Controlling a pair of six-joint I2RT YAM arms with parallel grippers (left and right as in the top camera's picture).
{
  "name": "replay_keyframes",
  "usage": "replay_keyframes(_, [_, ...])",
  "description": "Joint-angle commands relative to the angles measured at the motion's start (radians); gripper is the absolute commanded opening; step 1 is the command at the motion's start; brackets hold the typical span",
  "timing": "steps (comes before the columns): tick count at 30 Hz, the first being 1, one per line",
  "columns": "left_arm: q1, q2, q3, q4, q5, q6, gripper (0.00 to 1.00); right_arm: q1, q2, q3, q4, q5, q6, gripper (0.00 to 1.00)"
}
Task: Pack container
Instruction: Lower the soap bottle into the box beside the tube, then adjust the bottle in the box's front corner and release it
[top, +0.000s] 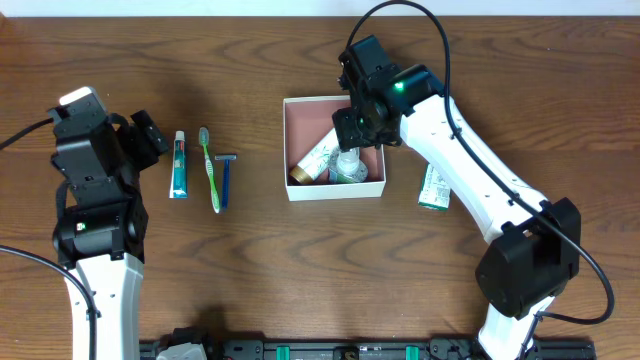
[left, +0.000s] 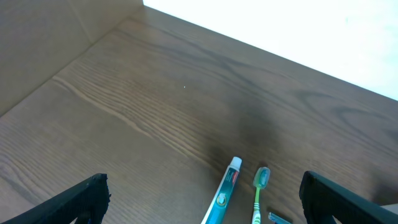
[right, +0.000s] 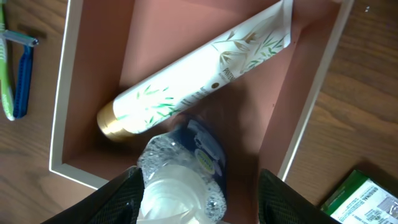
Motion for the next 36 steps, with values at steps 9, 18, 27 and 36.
replay_keyframes(9, [0.005,0.0,0.023,0.0,0.003,0.017,0.98,0.029,-0.146,0.008,0.047,-0.021,-0.046,0.57])
replay_keyframes(18, [0.005,0.0,0.023,0.0,0.003,0.017,0.98,0.139,-0.145,0.006,0.016,-0.061,-0.071,0.5])
replay_keyframes(27, [0.005,0.0,0.023,0.0,0.003,0.018,0.98,0.187,-0.032,0.005,-0.015,0.044,-0.052,0.41])
replay_keyframes(36, [0.005,0.0,0.023,0.0,0.003,0.017,0.98,0.19,0.09,0.005,-0.013,0.038,-0.052,0.28])
